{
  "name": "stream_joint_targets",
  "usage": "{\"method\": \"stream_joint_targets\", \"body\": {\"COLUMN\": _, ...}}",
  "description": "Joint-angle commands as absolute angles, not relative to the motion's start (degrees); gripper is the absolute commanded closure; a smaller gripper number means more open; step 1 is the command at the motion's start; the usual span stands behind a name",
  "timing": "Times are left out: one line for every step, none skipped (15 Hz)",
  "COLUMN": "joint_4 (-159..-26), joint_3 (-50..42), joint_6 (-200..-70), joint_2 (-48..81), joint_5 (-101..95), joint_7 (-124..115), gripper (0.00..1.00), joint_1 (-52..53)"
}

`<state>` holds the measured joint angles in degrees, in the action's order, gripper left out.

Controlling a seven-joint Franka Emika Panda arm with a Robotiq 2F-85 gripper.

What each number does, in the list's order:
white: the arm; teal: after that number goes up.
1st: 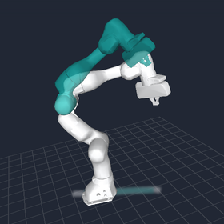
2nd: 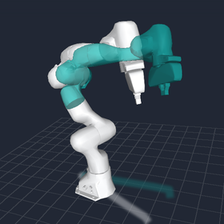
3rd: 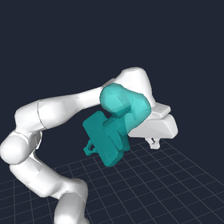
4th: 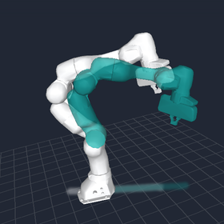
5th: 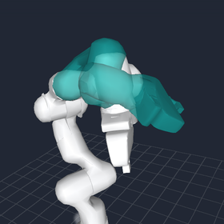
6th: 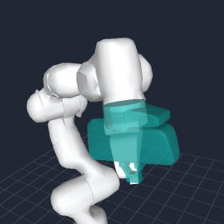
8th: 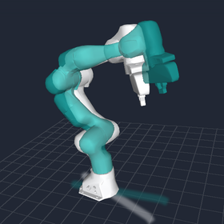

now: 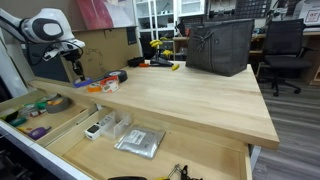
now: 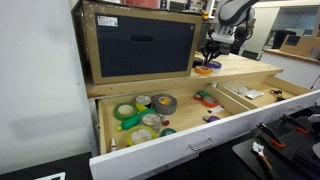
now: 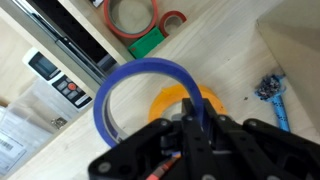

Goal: Take the white tape and blue tape out of the drawer

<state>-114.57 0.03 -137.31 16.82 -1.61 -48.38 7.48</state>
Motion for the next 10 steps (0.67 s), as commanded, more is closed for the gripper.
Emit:
{"method": "stream_joint_targets", "body": {"joint_4": -109.2, "joint_3": 0.0, "joint_6": -132.9, "joint_2": 19.3, "joint_5": 1.2, "joint_7": -46.8, "gripper": 0.97, "joint_1": 6.6}}
{"method": "stream_joint_targets", "body": {"joint_4": -108.1, "joint_3": 0.0, "joint_6": -132.1, "joint_2": 19.9, "joint_5": 1.5, "joint_7": -46.8, "gripper": 0.97, "joint_1": 6.5}}
{"method": "stream_joint_targets", "body": {"joint_4": -107.1, "joint_3": -0.1, "joint_6": -131.5, "joint_2": 20.5, "joint_5": 1.7, "joint_7": -46.9, "gripper": 0.97, "joint_1": 6.4}}
{"method": "stream_joint_targets", "body": {"joint_4": -106.0, "joint_3": -0.1, "joint_6": -130.8, "joint_2": 21.1, "joint_5": 1.9, "joint_7": -47.0, "gripper": 0.97, "joint_1": 6.4}}
{"method": "stream_joint_targets", "body": {"joint_4": -105.0, "joint_3": -0.1, "joint_6": -130.2, "joint_2": 21.7, "joint_5": 2.1, "joint_7": -47.1, "gripper": 0.97, "joint_1": 6.3}}
{"method": "stream_joint_targets", "body": {"joint_4": -104.0, "joint_3": -0.2, "joint_6": -129.5, "joint_2": 22.3, "joint_5": 2.1, "joint_7": -47.5, "gripper": 0.97, "joint_1": 6.4}}
{"method": "stream_joint_targets", "body": {"joint_4": -103.2, "joint_3": -0.2, "joint_6": -129.1, "joint_2": 22.9, "joint_5": 2.3, "joint_7": -47.4, "gripper": 0.97, "joint_1": 6.4}}
{"method": "stream_joint_targets", "body": {"joint_4": -102.3, "joint_3": -0.3, "joint_6": -128.6, "joint_2": 23.6, "joint_5": 2.4, "joint_7": -47.6, "gripper": 0.97, "joint_1": 6.5}}
{"method": "stream_joint_targets", "body": {"joint_4": -101.4, "joint_3": -0.3, "joint_6": -128.0, "joint_2": 24.2, "joint_5": 2.6, "joint_7": -47.7, "gripper": 0.97, "joint_1": 6.5}}
{"method": "stream_joint_targets", "body": {"joint_4": -100.6, "joint_3": -0.4, "joint_6": -127.6, "joint_2": 24.9, "joint_5": 2.7, "joint_7": -48.0, "gripper": 0.97, "joint_1": 6.5}}
